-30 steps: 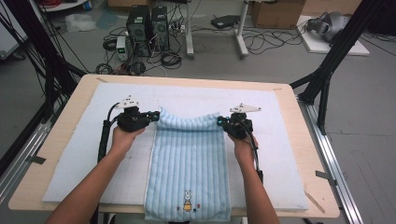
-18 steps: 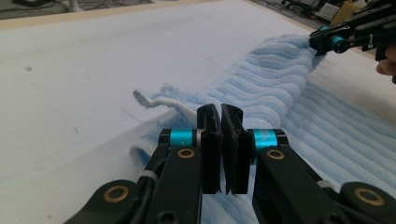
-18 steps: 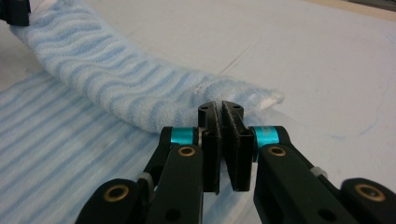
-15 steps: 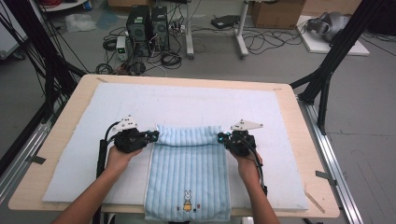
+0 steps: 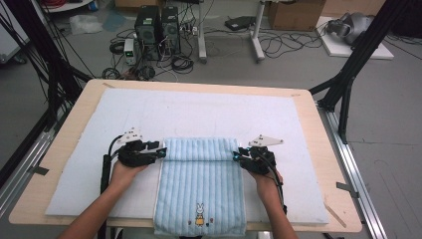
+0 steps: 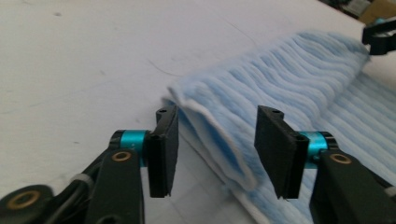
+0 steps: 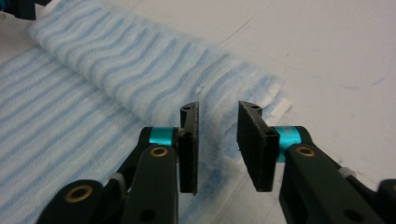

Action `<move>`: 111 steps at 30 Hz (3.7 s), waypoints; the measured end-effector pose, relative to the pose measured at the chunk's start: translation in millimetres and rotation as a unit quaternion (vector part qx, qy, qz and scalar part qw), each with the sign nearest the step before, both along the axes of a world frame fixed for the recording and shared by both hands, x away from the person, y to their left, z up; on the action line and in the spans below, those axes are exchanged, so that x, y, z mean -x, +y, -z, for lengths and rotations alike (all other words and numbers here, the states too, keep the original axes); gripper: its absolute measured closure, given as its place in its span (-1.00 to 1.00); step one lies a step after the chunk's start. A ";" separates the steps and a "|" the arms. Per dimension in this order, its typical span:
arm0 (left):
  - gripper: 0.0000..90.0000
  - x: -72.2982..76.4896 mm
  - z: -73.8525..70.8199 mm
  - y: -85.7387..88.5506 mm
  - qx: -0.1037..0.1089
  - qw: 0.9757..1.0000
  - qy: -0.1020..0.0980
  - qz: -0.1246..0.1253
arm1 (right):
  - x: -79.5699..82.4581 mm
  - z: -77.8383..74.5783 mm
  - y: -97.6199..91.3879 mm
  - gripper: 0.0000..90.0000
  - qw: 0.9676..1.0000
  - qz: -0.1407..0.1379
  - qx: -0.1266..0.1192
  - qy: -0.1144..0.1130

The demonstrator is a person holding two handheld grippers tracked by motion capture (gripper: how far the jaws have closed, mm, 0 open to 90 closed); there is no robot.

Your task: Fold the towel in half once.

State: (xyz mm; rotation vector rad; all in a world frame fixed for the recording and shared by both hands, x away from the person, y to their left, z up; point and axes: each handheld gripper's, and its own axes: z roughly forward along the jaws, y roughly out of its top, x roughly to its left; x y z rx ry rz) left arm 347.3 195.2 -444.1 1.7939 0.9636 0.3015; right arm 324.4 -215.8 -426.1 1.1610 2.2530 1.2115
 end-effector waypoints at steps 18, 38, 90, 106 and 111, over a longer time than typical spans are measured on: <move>0.39 -43.7 3.2 -15.8 -0.002 0.999 0.042 0.005 | -72.9 -1.9 9.4 0.02 0.997 0.028 -0.013 0.072; 0.90 -19.8 -24.9 -6.5 0.051 0.998 -0.010 0.041 | -48.0 -23.9 11.6 0.81 1.000 -0.029 -0.007 0.002; -0.07 -3.8 -0.4 -0.6 -0.003 0.999 0.045 -0.007 | 13.4 4.5 -6.1 0.08 0.999 0.024 0.020 -0.017; 0.02 -7.6 6.8 -32.0 -0.104 0.994 0.033 0.002 | -7.9 19.6 6.8 0.15 0.997 0.030 0.049 0.042; 0.46 -4.2 6.7 -35.8 -0.115 0.993 0.020 0.027 | -7.7 19.4 6.5 0.47 0.997 0.031 0.043 0.050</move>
